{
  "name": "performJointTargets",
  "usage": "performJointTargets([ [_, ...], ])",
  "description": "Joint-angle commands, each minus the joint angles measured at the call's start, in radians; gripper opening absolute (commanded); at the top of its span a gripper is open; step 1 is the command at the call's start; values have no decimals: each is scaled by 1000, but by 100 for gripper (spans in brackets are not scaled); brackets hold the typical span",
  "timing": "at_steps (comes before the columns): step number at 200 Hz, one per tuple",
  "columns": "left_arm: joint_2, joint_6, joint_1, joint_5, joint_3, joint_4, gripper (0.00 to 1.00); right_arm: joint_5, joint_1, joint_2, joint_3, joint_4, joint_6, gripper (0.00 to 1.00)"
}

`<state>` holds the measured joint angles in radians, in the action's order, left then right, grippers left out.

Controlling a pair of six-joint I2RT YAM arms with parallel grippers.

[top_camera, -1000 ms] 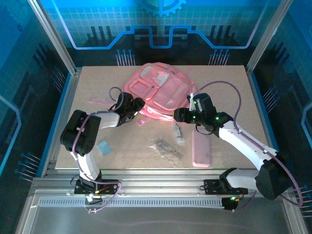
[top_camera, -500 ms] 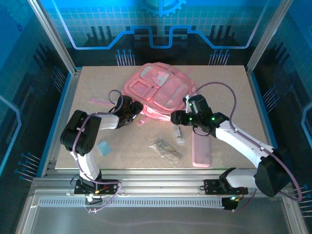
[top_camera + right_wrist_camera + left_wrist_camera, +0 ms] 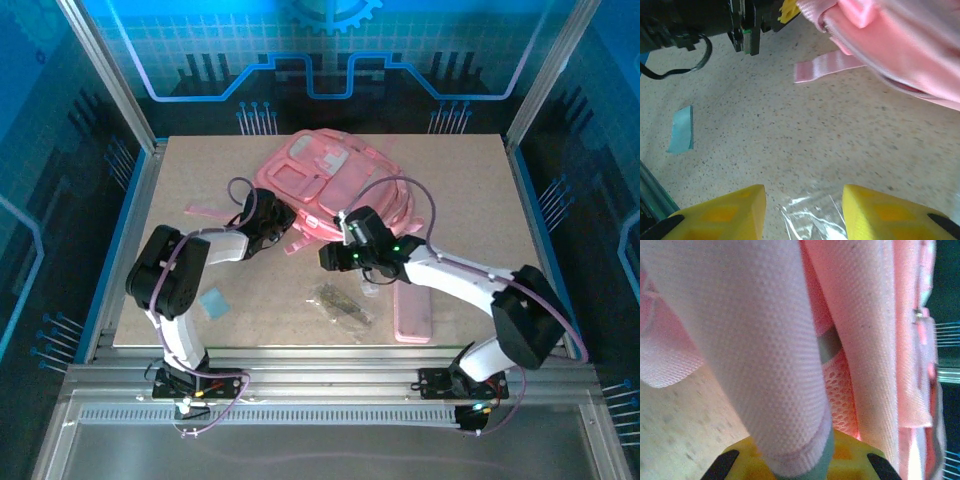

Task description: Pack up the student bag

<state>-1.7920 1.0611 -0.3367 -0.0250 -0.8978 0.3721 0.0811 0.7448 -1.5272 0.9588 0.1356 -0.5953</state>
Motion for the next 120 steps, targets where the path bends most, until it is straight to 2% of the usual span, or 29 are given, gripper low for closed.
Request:
performJointTargets([
  [1, 115, 27, -51, -7, -5, -20, 0, 18, 20, -74, 44, -154, -5, 46],
  [32, 191, 41, -97, 22, 16, -36, 0, -51, 21, -170, 94, -171, 8, 46],
  [76, 215, 76, -124, 20, 43, -12, 0, -257, 33, -253, 172, -133, 64, 46],
  [99, 215, 82, -132, 23, 49, -10, 0, -387, 38, -286, 232, -60, 113, 53],
  [120, 216, 95, -136, 11, 54, 1, 0, -423, 34, -317, 268, -50, 144, 60],
])
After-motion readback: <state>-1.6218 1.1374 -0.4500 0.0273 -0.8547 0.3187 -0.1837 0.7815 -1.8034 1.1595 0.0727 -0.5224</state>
